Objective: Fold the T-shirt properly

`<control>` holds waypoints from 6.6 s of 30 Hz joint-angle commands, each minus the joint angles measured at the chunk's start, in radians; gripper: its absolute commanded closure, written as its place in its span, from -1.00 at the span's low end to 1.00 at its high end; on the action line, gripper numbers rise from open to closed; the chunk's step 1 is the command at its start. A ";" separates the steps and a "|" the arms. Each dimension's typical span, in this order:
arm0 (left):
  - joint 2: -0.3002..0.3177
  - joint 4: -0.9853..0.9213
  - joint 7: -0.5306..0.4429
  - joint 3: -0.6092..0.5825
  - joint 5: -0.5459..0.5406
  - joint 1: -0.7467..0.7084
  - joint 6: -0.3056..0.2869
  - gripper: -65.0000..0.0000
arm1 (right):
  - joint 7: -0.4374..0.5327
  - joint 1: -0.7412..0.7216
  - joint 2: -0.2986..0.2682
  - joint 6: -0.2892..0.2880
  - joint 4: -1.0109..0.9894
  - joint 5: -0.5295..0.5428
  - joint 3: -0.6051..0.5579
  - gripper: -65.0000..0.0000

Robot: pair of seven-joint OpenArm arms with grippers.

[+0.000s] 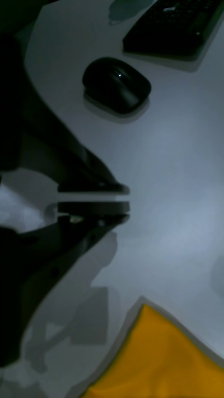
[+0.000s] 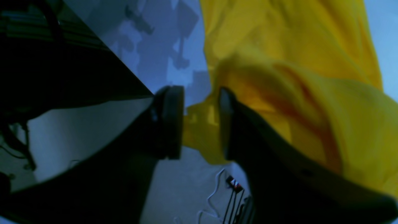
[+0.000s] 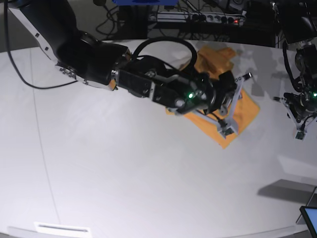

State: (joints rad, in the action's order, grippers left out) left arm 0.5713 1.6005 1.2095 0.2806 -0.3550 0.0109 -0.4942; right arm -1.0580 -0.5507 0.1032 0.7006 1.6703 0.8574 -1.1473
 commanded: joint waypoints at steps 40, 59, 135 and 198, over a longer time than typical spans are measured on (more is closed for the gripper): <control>-0.193 0.165 0.160 -0.025 -0.006 0.265 -0.204 0.44 | -0.100 0.215 -0.239 -0.002 0.209 -0.005 0.488 -0.17; -0.104 -0.102 0.039 -0.028 -0.008 0.194 -0.204 1.00 | -0.092 0.300 -0.236 -0.002 0.227 -0.003 0.488 0.99; -0.104 -0.148 0.017 -0.297 0.004 0.041 -0.204 1.00 | 0.246 0.283 -0.253 -0.373 -0.238 -0.010 0.390 1.00; 0.071 -0.090 0.187 0.154 -0.338 0.331 -0.133 1.00 | -0.061 0.117 -0.279 -0.365 0.004 -0.185 0.461 1.00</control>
State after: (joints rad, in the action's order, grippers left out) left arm 0.6121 1.4937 1.4124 0.4252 -0.6827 0.3172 -0.6285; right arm -1.1347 -0.4065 -0.1715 0.3340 1.6615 0.6731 -0.6941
